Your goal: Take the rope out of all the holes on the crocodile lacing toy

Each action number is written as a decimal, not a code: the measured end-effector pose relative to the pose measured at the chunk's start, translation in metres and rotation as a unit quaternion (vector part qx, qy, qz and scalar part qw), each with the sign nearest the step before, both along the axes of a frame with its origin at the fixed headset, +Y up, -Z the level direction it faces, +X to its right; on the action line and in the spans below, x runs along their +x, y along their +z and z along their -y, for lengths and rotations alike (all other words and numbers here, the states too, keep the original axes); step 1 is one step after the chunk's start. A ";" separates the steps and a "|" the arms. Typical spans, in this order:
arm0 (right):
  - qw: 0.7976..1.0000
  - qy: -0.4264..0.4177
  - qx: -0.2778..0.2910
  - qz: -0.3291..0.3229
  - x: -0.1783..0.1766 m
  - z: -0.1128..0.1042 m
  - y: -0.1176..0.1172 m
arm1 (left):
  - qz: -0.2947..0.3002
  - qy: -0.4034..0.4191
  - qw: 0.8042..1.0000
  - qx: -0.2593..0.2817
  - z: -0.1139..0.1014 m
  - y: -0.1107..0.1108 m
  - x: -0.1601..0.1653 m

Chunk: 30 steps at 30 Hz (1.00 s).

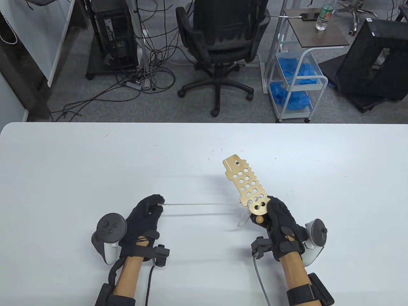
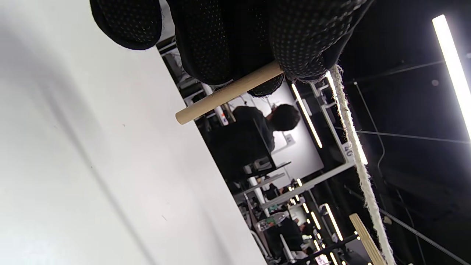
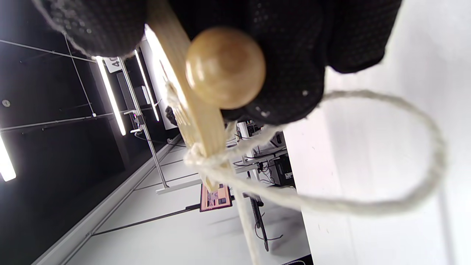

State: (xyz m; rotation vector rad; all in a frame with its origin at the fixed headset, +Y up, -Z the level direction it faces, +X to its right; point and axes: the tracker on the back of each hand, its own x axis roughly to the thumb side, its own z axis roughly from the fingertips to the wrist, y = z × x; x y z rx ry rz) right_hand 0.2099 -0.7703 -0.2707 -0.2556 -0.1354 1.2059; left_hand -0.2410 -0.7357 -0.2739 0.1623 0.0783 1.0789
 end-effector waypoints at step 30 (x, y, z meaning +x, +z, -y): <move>0.991 -0.103 -0.022 0.087 0.031 0.011 0.005 | -0.081 0.066 0.994 -0.022 0.007 0.003 -0.036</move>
